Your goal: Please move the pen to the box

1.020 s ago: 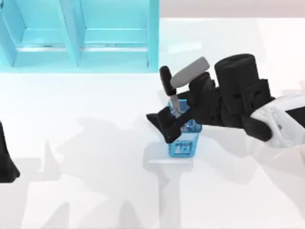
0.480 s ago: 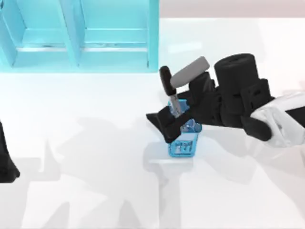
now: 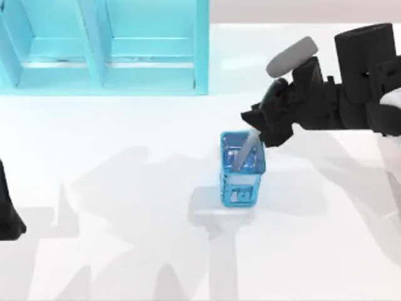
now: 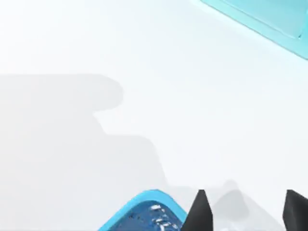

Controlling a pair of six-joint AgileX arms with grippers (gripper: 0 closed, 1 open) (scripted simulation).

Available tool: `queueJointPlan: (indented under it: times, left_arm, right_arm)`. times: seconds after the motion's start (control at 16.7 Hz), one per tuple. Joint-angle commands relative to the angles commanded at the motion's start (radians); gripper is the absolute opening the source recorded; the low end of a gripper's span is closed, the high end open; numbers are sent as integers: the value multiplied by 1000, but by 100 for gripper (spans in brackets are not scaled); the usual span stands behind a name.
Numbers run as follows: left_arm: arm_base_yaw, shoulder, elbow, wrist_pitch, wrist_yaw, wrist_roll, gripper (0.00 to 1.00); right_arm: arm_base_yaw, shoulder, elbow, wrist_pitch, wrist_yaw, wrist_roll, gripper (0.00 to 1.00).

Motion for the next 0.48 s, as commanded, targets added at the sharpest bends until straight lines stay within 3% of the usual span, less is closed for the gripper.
queueJointPlan:
  times: [0.24,0.48]
  left_arm:
    - [0,0,0,0,0,0,100]
    - [0,0,0,0,0,0,100]
  right_arm:
    - [-147,-162,73,-303,-122,-108,0]
    - [-254,-275,110,-463,-205,-176,0]
